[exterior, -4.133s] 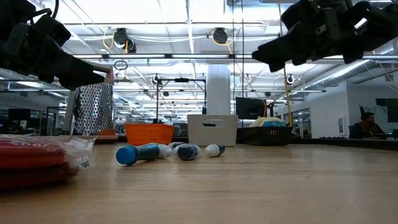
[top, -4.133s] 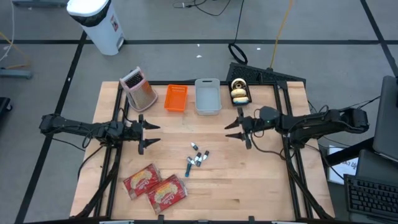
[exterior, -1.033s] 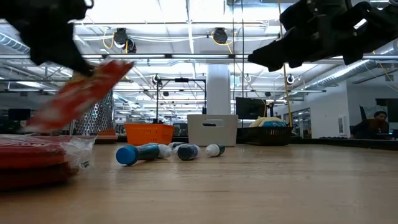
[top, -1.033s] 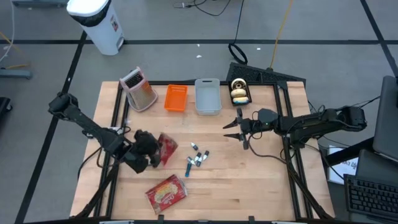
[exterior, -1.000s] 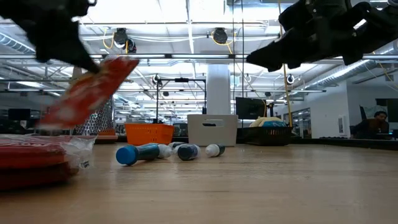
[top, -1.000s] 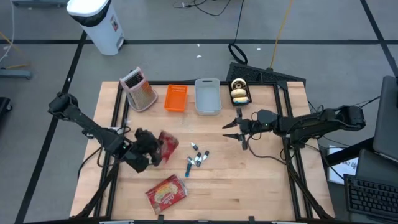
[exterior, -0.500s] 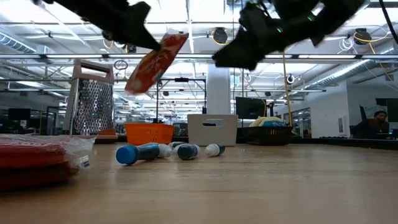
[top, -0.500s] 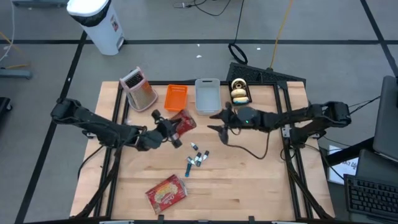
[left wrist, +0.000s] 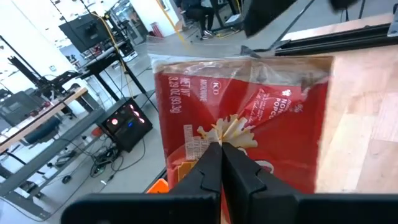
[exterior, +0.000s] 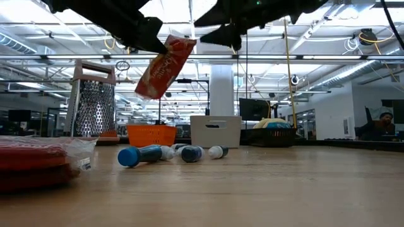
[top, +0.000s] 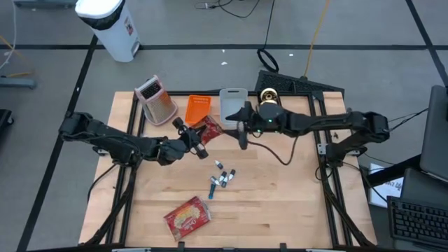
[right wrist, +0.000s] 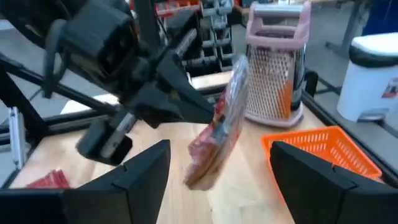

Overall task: Pick & Place Food Item
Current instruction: Put the red popcorn package into the gray bin

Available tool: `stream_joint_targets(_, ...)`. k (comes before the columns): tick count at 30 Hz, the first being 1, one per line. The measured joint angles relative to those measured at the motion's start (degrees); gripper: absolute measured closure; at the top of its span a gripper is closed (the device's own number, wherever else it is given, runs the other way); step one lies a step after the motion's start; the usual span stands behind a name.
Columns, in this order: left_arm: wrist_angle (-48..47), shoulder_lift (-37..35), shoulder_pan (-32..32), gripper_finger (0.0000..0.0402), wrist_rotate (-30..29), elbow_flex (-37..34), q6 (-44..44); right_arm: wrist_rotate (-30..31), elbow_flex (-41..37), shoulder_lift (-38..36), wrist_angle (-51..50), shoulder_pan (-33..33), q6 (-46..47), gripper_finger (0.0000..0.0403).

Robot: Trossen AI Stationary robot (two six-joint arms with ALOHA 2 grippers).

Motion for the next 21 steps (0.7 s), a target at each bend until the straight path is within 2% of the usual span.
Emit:
stream_joint_targets(6,0.35,0.00,-0.19,0.0400,0.36,0.00,1.06,-0.38,5.78,8.04,-0.42,-1.08,-0.77,0.0137)
stream_joint_targets(12,0.31,0.00,-0.23,0.0400,0.40,0.00,1.23,-4.13,7.89,9.75,-1.33,-1.68,0.06,0.0160)
stream_joint_targets(16,0.21,0.00,-0.21,0.0400,0.40,0.00,1.86,-4.21,7.74,9.99,-2.09,-2.08,1.06,0.0212)
stream_joint_targets(21,0.25,0.00,-0.20,0.0400,0.37,0.00,1.35,-4.22,7.74,9.88,-1.74,-2.62,0.23,0.0321)
